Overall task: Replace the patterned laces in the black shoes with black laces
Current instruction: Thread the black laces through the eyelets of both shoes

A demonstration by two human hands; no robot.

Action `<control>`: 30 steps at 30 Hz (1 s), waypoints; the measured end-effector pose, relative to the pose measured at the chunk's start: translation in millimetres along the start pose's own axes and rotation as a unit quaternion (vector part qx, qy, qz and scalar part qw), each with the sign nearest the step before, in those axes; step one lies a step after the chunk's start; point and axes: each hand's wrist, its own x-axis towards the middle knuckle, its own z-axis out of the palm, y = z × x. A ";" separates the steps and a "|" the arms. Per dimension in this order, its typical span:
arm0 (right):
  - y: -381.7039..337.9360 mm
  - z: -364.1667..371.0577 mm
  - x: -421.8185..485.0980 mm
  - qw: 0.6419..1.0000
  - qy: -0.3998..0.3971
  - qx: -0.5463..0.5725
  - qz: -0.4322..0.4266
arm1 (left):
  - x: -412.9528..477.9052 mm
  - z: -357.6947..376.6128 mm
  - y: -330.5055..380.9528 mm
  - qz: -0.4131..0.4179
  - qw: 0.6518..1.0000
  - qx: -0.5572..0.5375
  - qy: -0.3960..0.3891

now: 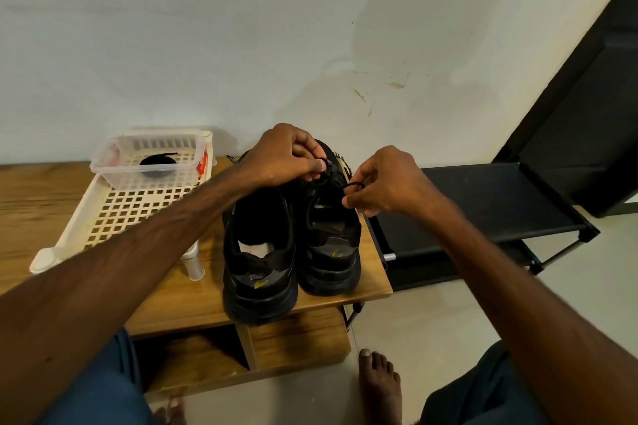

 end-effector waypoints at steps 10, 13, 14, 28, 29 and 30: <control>7.0 -16.7 3.1 0.997 -0.043 -0.069 0.015 | 0.9 4.1 -0.2 -0.027 0.999 -0.011 0.034; 10.4 -22.6 3.8 0.994 -0.085 -0.069 0.029 | 1.6 4.7 0.3 -0.039 0.998 -0.014 0.046; 10.6 -24.3 3.3 0.991 -0.104 -0.077 0.034 | 2.0 4.9 0.6 -0.042 0.998 -0.016 0.048; 10.0 -15.2 4.0 0.966 -0.177 -0.185 0.028 | 4.0 5.5 1.5 -0.032 0.999 0.009 0.034; 9.9 -14.5 3.9 0.970 -0.165 -0.174 0.023 | 4.3 3.6 1.9 -0.033 0.999 0.004 0.023; 9.7 -14.1 3.4 0.975 -0.148 -0.165 0.014 | 4.4 1.4 2.7 -0.036 0.999 -0.005 0.009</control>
